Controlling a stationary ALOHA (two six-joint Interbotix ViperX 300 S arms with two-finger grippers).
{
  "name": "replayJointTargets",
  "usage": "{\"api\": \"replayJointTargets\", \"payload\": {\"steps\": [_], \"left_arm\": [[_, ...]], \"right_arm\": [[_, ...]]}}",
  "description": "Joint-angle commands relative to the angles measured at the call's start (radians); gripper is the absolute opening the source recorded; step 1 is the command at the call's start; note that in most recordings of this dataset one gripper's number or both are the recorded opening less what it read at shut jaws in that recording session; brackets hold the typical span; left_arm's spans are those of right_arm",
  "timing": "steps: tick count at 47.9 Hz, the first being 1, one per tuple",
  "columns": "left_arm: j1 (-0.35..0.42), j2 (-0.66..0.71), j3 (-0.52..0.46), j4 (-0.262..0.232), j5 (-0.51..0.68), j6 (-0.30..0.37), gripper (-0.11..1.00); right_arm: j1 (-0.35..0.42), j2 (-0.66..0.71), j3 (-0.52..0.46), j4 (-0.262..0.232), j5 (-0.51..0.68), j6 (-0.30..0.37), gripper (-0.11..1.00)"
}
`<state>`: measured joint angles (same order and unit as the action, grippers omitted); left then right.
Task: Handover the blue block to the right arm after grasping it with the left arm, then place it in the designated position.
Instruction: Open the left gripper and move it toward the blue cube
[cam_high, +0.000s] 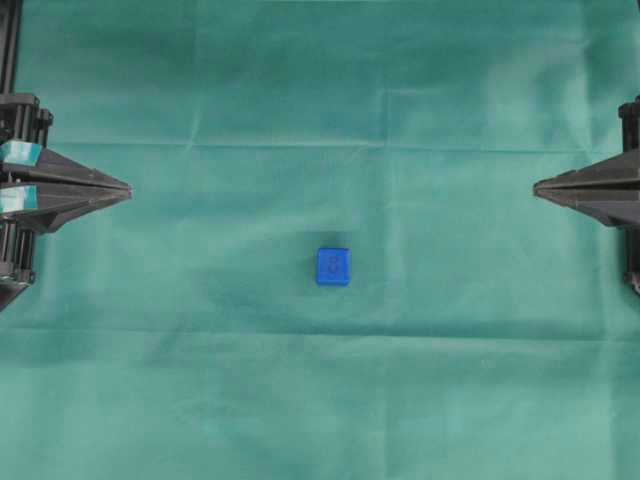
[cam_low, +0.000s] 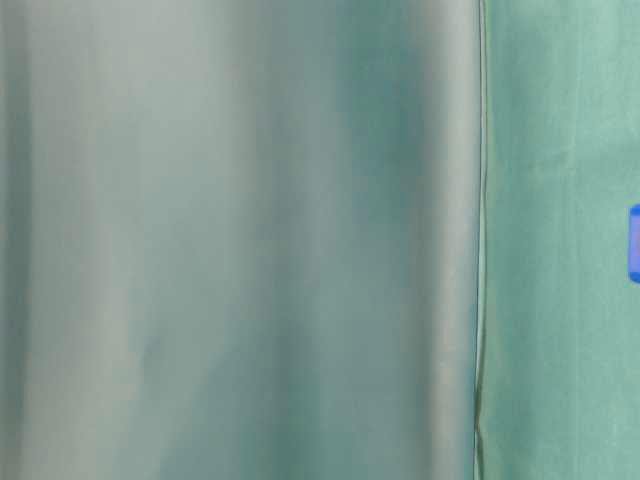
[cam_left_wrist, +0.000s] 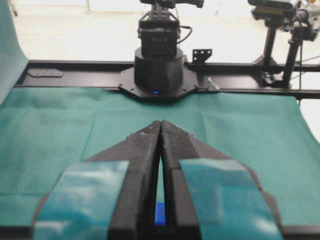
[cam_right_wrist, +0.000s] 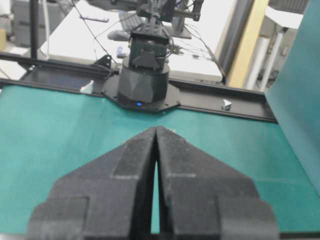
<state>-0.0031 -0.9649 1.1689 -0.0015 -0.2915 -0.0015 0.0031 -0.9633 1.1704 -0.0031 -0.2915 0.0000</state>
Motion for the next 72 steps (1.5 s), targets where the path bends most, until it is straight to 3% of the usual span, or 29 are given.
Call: {"api": "replayJointTargets", "payload": {"steps": [1, 27, 31, 35, 44, 49, 52, 72], "left_arm": [[0.002, 0.015, -0.021, 0.000, 0.015, -0.002, 0.02], [0.002, 0.017, -0.041, 0.000, 0.066, 0.006, 0.02], [0.003, 0.017, -0.041, 0.000, 0.066, 0.003, 0.08], [0.002, 0.017, -0.043, 0.000, 0.066, -0.003, 0.25], [0.003, 0.018, -0.044, 0.000, 0.066, 0.000, 0.78], [0.003, 0.018, -0.046, 0.000, 0.066, 0.000, 0.97], [0.002, 0.018, -0.046, 0.000, 0.067, 0.000, 1.00], [0.011, 0.020, -0.052, 0.000, 0.083, -0.002, 1.00]], "right_arm": [[0.002, 0.006, -0.012, 0.005, -0.003, 0.008, 0.00], [0.002, 0.026, -0.029, 0.005, 0.043, 0.012, 0.00], [0.002, 0.026, -0.031, 0.005, 0.041, 0.012, 0.01], [-0.002, 0.026, -0.032, 0.012, 0.043, 0.014, 0.13], [-0.005, 0.028, -0.032, 0.029, 0.043, 0.011, 0.68], [-0.006, 0.038, -0.034, 0.032, 0.043, 0.011, 0.91], [-0.008, 0.038, -0.035, 0.032, 0.043, 0.012, 0.94], [-0.014, 0.038, -0.035, 0.031, 0.043, 0.011, 0.95]]}}
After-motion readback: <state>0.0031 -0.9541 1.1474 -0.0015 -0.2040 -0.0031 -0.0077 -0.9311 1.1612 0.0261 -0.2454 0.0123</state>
